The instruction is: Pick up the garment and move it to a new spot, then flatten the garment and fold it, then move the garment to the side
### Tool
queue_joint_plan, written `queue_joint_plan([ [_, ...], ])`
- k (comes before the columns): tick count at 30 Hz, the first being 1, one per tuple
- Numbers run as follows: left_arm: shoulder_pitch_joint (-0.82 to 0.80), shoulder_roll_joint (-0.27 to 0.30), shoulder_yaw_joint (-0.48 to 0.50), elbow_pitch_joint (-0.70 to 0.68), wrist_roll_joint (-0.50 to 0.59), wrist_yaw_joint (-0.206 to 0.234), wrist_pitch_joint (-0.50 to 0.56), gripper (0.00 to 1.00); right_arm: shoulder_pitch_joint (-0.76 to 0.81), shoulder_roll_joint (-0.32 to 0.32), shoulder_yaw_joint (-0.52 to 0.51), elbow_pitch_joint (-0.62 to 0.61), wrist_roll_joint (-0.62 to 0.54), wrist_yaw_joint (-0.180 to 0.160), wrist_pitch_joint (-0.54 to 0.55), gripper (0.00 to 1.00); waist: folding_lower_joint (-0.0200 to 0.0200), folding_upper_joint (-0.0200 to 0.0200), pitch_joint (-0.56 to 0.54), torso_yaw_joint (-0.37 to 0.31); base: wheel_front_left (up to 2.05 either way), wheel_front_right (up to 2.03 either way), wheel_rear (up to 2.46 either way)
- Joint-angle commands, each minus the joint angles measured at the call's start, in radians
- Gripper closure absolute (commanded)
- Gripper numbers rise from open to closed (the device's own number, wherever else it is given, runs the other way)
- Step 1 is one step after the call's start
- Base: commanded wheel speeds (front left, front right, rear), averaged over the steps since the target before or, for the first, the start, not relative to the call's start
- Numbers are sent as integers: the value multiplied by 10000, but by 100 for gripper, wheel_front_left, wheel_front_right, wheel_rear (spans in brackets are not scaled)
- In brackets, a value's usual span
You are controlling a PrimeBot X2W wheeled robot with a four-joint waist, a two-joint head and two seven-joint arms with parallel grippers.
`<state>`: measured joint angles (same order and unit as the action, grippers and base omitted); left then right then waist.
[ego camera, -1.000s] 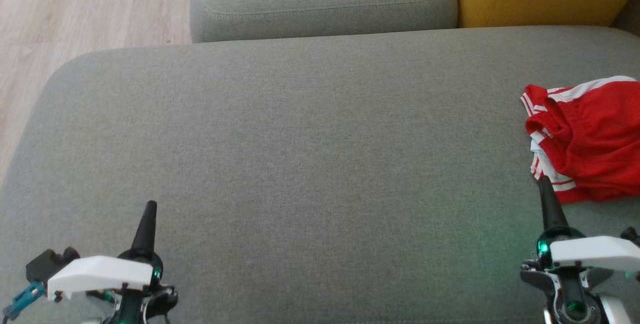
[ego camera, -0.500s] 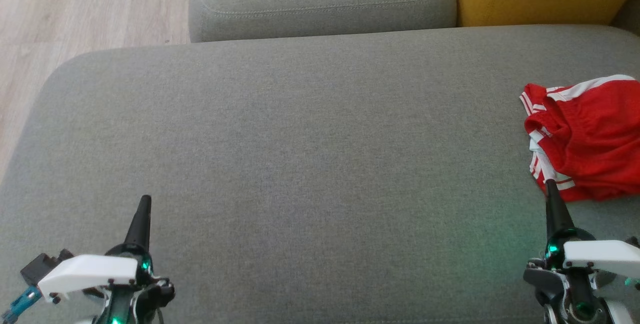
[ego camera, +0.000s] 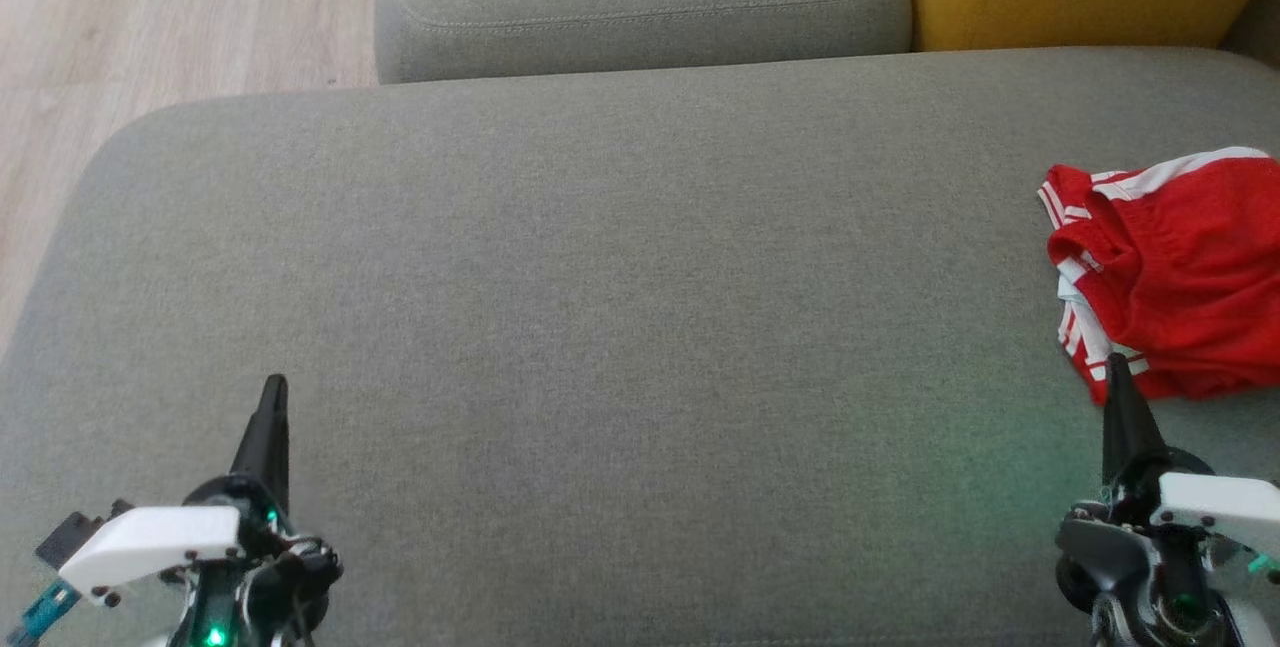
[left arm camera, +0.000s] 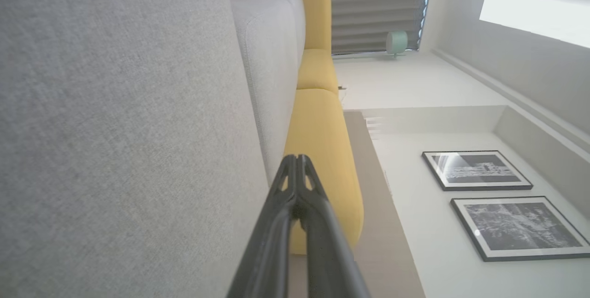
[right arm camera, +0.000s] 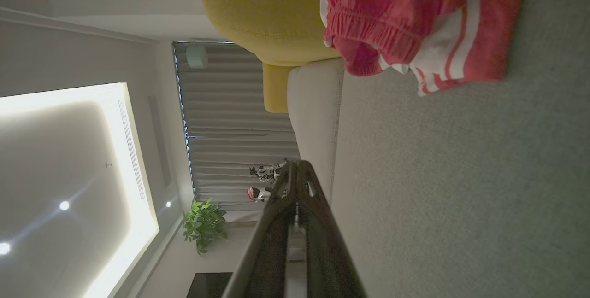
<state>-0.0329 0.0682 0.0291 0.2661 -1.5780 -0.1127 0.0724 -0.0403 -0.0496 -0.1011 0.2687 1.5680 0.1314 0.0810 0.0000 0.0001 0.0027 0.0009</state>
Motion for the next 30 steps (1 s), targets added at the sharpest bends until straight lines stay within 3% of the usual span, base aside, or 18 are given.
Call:
queue_joint_plan([
  [1,-675,77,450,-254,-246,-119,86,100,-617,-202,173,-297,297,-7,84,100,0,-1,1,-2,0,0,0],
  [30,-731,-15,622,-218,-493,-180,228,100,-658,-146,64,-250,564,-7,169,100,0,-1,5,-9,0,0,0],
])
